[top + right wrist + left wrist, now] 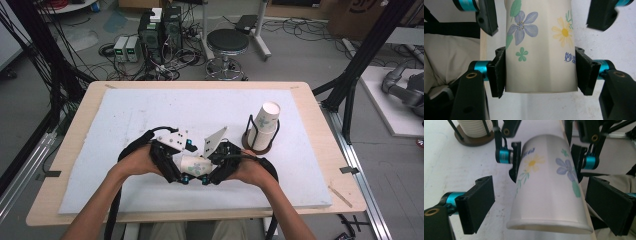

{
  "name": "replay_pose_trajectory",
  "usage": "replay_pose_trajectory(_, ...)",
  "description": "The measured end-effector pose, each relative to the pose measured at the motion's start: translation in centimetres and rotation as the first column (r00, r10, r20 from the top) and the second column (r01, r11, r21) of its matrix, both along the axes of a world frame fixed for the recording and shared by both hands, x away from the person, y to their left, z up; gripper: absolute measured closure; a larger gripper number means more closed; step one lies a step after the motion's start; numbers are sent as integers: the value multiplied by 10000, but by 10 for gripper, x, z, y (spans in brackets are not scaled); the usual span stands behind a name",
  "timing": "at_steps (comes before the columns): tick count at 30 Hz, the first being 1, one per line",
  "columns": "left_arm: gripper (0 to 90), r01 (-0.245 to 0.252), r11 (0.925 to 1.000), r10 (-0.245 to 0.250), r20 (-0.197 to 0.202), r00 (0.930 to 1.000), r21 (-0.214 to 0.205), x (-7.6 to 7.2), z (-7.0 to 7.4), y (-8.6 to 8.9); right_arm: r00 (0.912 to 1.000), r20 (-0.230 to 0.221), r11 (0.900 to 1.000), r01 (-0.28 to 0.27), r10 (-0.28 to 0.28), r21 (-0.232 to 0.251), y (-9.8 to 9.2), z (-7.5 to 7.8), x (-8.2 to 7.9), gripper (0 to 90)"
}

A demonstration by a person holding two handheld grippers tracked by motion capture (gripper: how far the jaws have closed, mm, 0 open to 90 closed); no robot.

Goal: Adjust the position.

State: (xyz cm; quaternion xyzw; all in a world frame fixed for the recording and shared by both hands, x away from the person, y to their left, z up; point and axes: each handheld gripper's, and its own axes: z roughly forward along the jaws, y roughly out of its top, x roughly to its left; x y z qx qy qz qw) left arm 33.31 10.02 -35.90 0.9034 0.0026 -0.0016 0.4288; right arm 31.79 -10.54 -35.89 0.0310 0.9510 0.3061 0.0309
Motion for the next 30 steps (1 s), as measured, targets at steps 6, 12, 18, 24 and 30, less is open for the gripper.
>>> replay_pose_trajectory(6, 90, -31, 9996, 33, 99, 9999, -288, 0, 11, 3, 9999, -66, 10000, 78, -78, 8, -3, -3, 0, 368)
replay_pose_trajectory(12, 92, -91, 9990, 103, 257, 9996, -431, 0, 17, 2, 9999, -56, 9999, 133, -133, 84, -4, -5, 0, 368)
replay_pose_trajectory(18, 94, -229, 9976, 248, 289, 9993, -657, 0, 18, 7, 9997, -41, 9994, 255, -254, 249, -9, -6, -1, 368)
replay_pose_trajectory(24, 94, -469, 9886, 502, 196, 9985, -1428, -1, 15, 22, 9988, -79, 9947, 482, -477, 907, -21, -8, -2, 368)
replay_pose_trajectory(30, 94, -830, 9785, 825, -106, 9965, -1886, -3, 2, 32, 9969, -230, 9803, 787, -758, 1812, -33, -14, -4, 367)
